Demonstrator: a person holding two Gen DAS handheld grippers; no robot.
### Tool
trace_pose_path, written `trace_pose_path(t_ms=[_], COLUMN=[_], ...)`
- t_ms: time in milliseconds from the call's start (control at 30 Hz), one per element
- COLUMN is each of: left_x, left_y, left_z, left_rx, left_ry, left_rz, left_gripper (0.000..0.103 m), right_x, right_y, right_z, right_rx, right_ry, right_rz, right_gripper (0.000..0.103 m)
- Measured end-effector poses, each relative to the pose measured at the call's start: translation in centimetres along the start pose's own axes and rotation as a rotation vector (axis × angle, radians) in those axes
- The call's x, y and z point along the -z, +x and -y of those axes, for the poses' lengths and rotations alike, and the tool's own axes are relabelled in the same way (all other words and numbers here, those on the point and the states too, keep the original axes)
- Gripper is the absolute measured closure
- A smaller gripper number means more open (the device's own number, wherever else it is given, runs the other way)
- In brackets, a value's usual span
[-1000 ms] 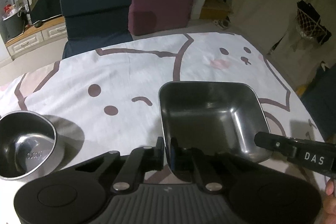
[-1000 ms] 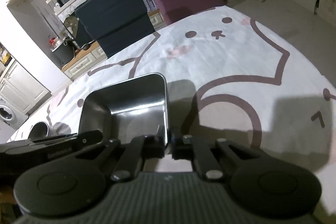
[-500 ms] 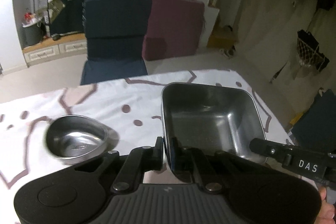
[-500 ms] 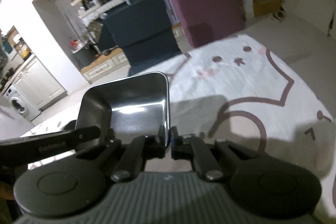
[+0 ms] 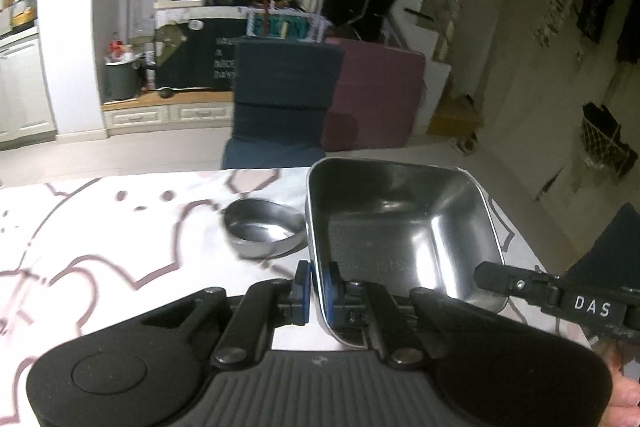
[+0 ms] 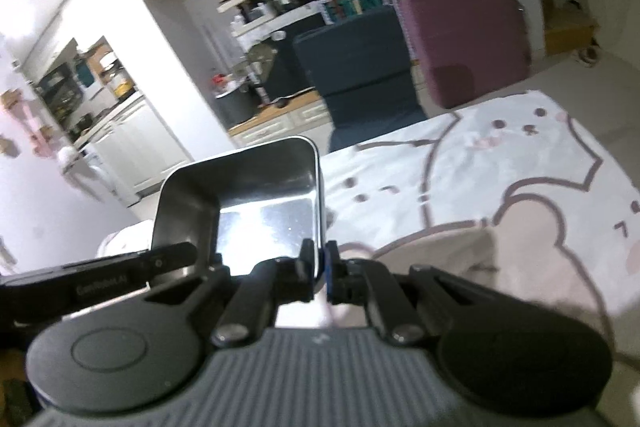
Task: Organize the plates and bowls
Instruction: 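Carry the steel container toward the plate stack with both grippers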
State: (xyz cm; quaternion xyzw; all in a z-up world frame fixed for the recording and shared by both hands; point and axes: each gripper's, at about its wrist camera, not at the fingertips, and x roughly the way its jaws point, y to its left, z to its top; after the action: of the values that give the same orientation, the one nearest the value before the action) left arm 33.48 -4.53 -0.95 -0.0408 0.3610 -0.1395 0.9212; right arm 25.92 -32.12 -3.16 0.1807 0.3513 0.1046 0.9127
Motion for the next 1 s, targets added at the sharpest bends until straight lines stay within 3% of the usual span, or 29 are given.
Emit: trace_pose_path(t_ms=[400, 667, 1000], left_x=[5.6, 10.3, 12.0], left_y=[-7.2, -6.7, -4.8], left_z=[-6.0, -9.8, -12.4], left_rx=[-0.059, -0.081, -0.146], left_ry=[-0.082, -0.150, -0.154], left_rz=[0.007, -0.068, -0.137], left_gripper=[0.096, 0.096, 0.096], right_x=[5.5, 9.7, 12.6], right_y=[-2.6, -1.0, 0.8], right_z=[-7.7, -10.7, -13.2], right_rx=[-0.093, -0.088, -0.083], right_ry=[-0.139, -0.184, -0.203], right_rz=[0.002, -0.105, -0.203], right_gripper=[0.096, 0.096, 0.093])
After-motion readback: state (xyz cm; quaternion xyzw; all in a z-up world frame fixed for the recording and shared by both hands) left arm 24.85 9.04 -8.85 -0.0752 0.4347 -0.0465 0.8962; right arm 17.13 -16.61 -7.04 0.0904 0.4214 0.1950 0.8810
